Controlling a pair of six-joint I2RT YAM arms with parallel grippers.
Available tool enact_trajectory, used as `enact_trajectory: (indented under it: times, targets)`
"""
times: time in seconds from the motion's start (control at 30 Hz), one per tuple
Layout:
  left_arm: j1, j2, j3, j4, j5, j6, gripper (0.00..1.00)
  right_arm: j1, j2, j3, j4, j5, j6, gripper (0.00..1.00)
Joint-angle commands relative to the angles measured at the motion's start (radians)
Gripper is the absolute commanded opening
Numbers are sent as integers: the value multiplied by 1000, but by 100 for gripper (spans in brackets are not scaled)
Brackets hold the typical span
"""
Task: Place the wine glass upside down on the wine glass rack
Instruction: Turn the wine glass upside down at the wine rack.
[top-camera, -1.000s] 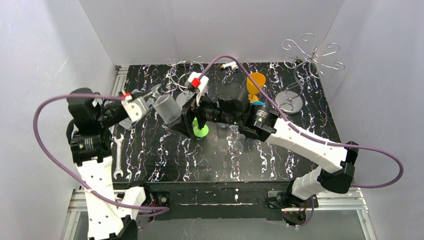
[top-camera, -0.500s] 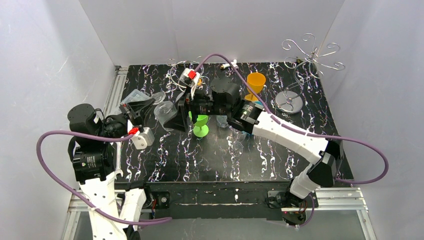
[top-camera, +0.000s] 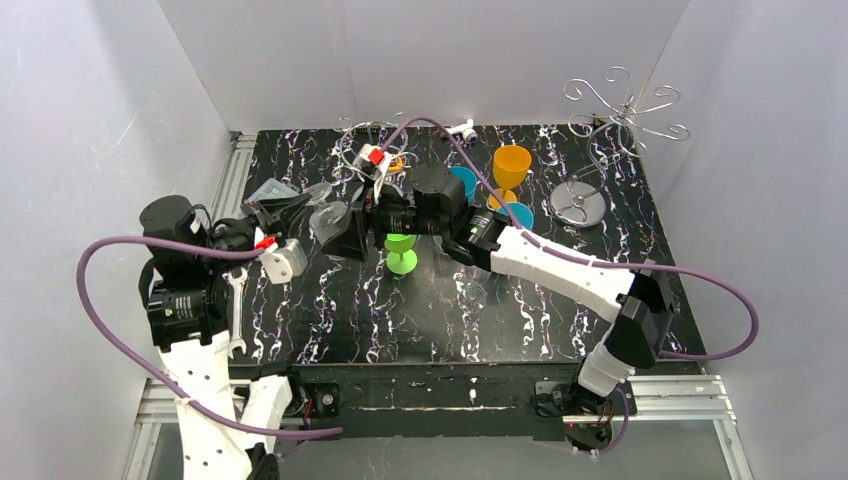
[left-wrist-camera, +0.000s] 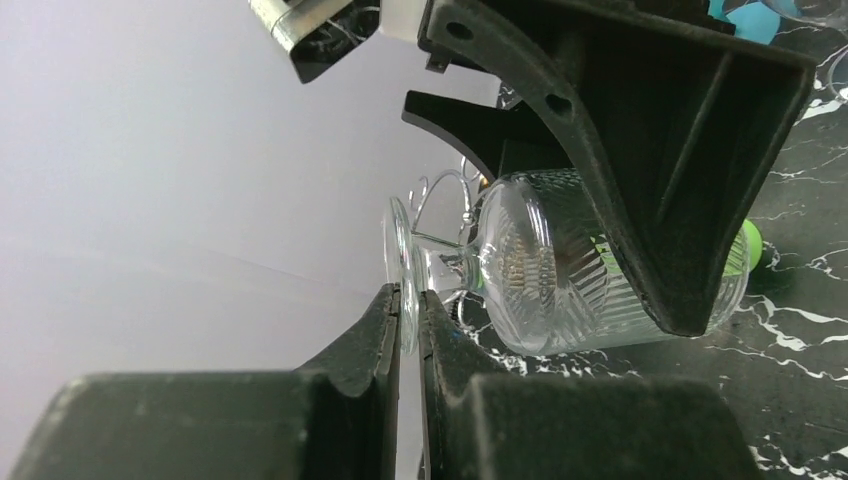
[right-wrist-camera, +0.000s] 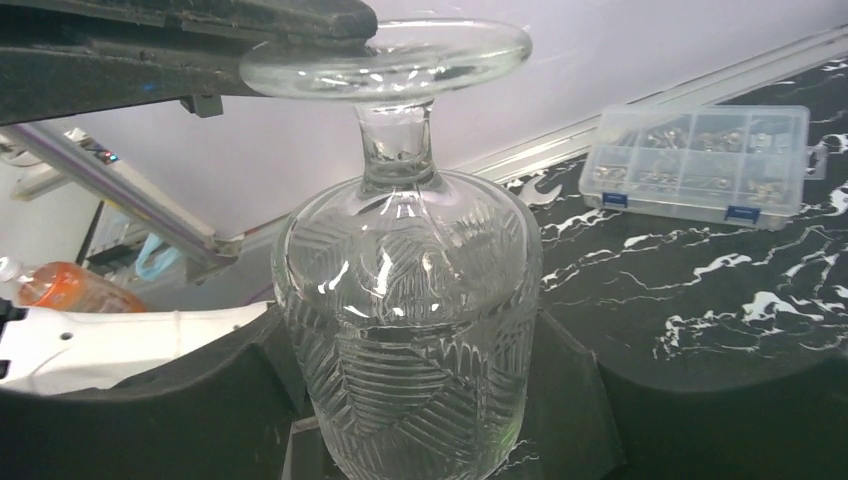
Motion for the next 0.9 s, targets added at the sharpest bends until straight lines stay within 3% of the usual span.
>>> enact_trajectory:
  times: [0.0, 0.07, 0.17, 0.2, 0.27, 0.37, 0.57, 0.87]
  targets:
    - [-2, 20, 37, 74, 8, -57, 5, -2, -53, -30, 0, 140, -52, 24]
    - [-3, 27, 35, 89, 4, -98, 35, -9, -83, -45, -25, 205, -82, 10]
    - [-3, 34, 17, 136, -2, -170, 72, -51, -121, -64, -61, 267, -107, 11]
    - [-4, 37, 9, 157, -8, -201, 81, -69, -134, -74, -69, 282, -110, 12]
    - [-3, 56, 4, 169, -25, -238, 89, -110, -166, -109, -75, 314, -120, 12]
    - [-3, 94, -10, 197, -57, -313, 91, -178, -224, -182, -77, 374, -142, 11]
    - [-4, 174, -68, 259, -99, -408, 87, -276, -338, -357, 26, 495, -204, 11]
    - [-21, 294, -162, 355, -134, -436, 77, -304, -289, -387, 131, 476, -215, 6]
